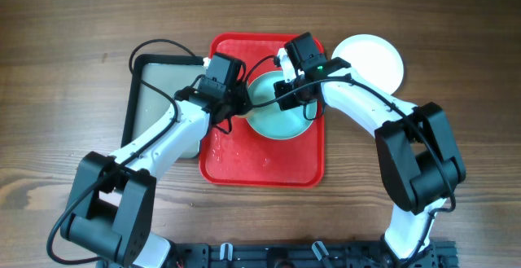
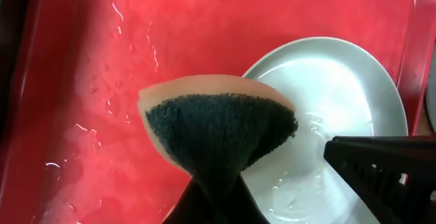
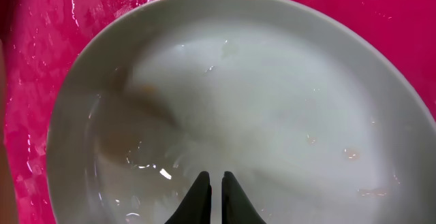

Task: Clean dirty plates on tray and stack at the side
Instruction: 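Continue scrubbing the light blue plate with the sponge in the left gripper, then carry the sponge with the left gripper back into the black water tray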

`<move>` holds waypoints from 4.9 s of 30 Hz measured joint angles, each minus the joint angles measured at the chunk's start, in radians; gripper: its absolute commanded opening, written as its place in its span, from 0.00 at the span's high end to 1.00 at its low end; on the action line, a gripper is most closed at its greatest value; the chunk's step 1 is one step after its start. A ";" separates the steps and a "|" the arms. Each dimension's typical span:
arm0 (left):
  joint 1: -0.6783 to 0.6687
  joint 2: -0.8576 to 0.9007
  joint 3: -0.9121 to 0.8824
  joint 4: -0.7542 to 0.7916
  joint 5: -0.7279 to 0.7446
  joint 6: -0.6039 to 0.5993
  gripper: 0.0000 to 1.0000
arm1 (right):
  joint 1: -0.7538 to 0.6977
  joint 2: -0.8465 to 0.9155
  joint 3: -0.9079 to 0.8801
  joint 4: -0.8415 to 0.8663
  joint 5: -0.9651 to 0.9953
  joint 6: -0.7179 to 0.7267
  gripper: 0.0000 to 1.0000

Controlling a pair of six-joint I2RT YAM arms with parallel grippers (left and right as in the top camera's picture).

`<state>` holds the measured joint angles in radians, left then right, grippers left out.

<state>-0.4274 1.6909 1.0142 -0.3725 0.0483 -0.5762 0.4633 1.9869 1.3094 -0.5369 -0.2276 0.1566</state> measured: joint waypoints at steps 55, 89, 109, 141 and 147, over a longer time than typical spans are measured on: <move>-0.127 0.177 0.005 0.170 0.001 -0.001 0.95 | -0.040 0.032 0.027 -0.062 0.113 0.001 0.67; -0.124 0.177 0.023 0.104 -0.039 -0.001 0.96 | -0.201 0.001 0.018 -0.179 -0.087 -0.039 0.96; -0.041 0.175 0.033 0.021 0.203 0.007 0.96 | -0.134 0.001 -0.034 -0.076 -0.069 0.000 0.96; -0.129 0.166 0.014 0.054 0.243 -0.028 0.96 | -0.118 0.001 -0.034 -0.066 -0.070 0.003 0.96; -0.058 0.001 0.010 0.060 0.336 -0.019 0.96 | -0.117 0.001 -0.034 -0.064 -0.071 0.003 0.96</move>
<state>-0.4858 1.6920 1.0241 -0.3130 0.3840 -0.5949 0.3458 1.9877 1.2755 -0.6010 -0.2985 0.1596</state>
